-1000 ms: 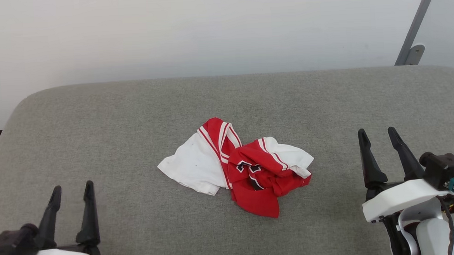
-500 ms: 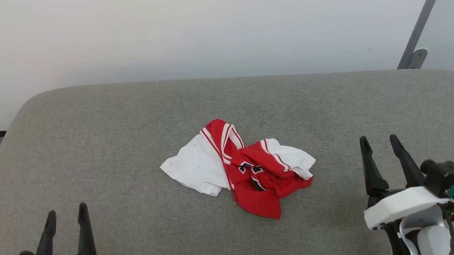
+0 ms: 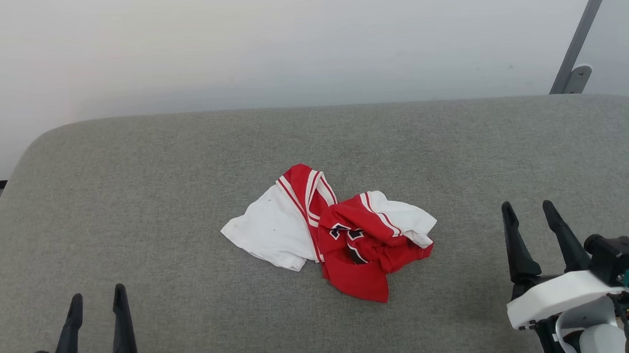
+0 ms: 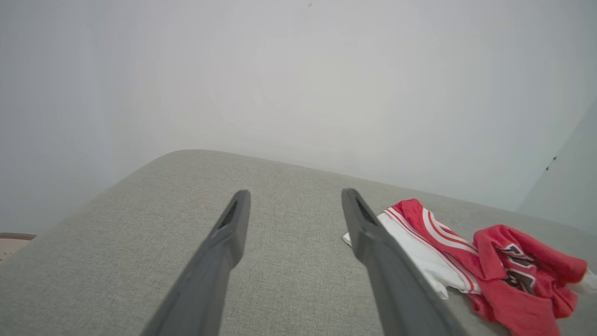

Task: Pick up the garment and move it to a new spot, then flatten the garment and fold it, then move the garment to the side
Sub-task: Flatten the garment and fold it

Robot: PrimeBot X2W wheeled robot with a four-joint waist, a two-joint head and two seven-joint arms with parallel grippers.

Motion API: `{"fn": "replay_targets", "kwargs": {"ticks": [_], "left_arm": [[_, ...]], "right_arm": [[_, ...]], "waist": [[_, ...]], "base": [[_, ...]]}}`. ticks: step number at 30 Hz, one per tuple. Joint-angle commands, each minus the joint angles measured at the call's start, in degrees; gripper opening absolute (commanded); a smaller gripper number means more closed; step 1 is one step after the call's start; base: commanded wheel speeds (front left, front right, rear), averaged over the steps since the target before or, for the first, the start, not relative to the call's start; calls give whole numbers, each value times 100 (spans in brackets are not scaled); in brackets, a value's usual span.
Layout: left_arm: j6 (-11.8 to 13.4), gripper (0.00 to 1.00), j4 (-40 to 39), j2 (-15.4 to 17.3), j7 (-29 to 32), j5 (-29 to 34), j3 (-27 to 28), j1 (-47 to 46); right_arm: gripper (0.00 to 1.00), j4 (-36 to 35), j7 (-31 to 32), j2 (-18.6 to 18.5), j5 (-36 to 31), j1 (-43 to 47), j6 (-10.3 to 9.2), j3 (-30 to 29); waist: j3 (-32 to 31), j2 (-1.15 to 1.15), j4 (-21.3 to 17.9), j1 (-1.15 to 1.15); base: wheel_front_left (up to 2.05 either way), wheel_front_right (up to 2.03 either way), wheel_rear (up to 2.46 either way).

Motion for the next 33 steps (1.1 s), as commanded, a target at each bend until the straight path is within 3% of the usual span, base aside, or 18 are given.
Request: {"fn": "replay_targets", "kwargs": {"ticks": [1,11,33], "left_arm": [[-40,100,10,-20,-31,65,41,-73],[-223,100,47,-261,-31,202,63,-209],[-349,100,381,-499,-31,255,-417,-825]], "right_arm": [[100,18,-39,-3,43,74,0,8],[100,38,585,1,18,-193,0,258],[100,1142,4252,-457,-24,-1744,0,163]], "waist": [[7,0,3,0],[134,0,235,0],[888,0,1112,0]], "base": [[0,0,0],[0,0,0],[0,0,0]]}}
